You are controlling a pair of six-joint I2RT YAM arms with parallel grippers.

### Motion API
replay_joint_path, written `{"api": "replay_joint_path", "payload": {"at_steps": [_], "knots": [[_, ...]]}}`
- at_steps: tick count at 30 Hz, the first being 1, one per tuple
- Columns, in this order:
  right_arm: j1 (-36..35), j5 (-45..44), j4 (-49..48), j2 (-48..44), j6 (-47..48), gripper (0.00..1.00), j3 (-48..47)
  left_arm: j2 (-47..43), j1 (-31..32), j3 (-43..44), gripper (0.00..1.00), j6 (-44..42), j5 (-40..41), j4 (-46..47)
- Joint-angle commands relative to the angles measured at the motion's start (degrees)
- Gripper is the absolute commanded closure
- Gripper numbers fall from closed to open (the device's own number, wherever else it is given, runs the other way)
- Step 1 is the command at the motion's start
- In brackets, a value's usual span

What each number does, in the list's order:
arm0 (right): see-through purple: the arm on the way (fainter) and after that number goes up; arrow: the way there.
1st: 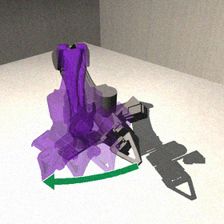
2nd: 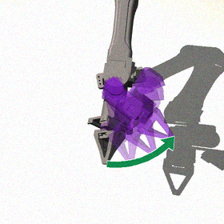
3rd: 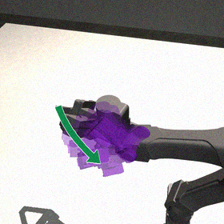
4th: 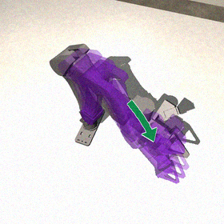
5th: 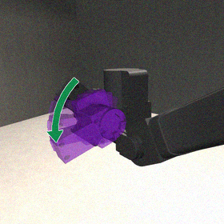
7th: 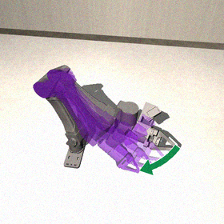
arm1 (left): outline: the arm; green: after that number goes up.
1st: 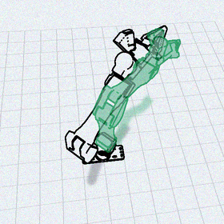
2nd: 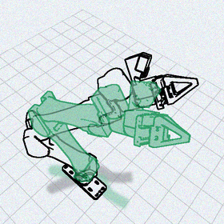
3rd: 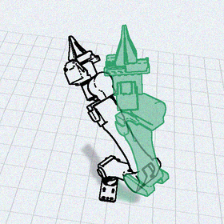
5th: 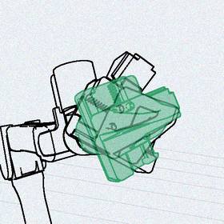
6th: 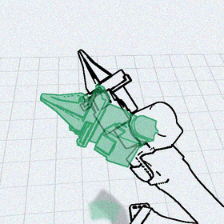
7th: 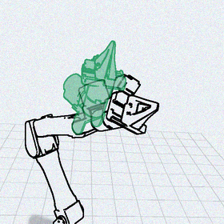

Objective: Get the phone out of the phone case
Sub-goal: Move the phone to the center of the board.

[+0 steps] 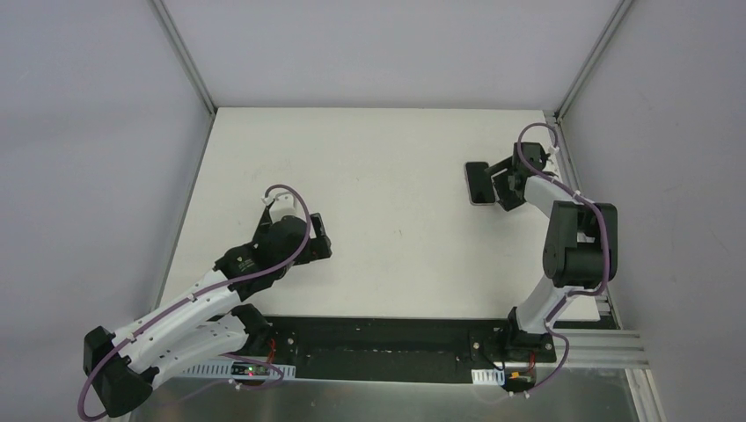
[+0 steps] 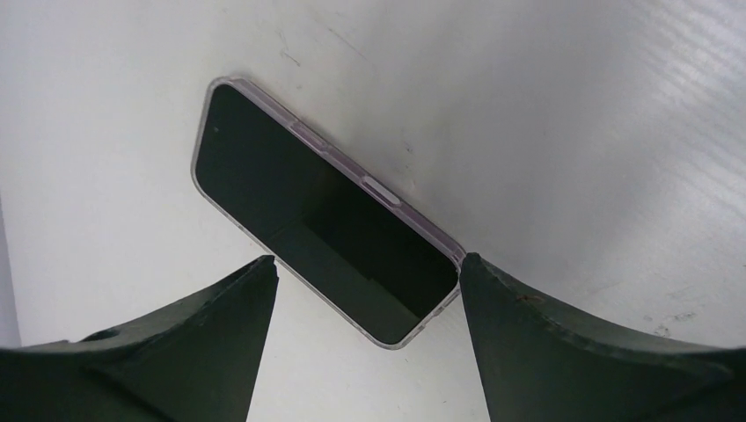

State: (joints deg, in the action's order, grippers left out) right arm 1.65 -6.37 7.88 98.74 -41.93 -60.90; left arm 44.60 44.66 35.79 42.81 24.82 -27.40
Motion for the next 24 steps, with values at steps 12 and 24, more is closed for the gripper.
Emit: {"api": "replay_joint_path", "payload": {"at_steps": [12,24], "knots": [[-0.2,5.5,4.9,3.5,-4.1,0.21,-3.3,-0.3,0.2,-1.0,0.05,1.3,-2.8,3.1],[-3.4,5.1,5.4,1.6,-3.4,0.2,-1.1,-0.2,0.2,-1.8,0.04,2.3,-4.0,4.1]]}}
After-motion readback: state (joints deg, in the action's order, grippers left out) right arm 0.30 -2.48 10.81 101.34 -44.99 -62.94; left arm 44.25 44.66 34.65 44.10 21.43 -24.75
